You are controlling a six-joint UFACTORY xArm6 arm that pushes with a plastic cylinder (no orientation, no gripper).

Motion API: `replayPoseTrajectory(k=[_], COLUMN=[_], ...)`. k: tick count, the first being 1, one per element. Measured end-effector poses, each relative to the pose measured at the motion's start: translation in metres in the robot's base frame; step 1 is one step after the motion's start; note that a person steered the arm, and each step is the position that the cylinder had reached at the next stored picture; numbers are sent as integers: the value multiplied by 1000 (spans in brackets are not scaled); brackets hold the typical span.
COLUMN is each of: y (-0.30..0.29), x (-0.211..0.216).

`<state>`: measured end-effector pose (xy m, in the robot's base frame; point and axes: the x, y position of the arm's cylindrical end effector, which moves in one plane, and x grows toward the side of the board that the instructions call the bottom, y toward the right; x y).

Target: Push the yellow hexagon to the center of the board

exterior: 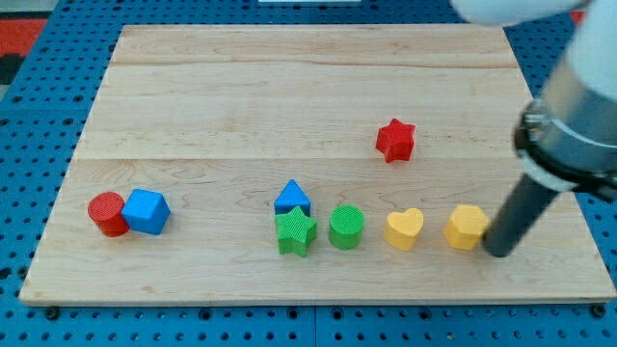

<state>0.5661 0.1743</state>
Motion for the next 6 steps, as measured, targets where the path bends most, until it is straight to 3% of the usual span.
replayPoseTrajectory(k=[2,3,4,6], y=[-9,-18,-81,-85], x=[-2,-24,-42,-111])
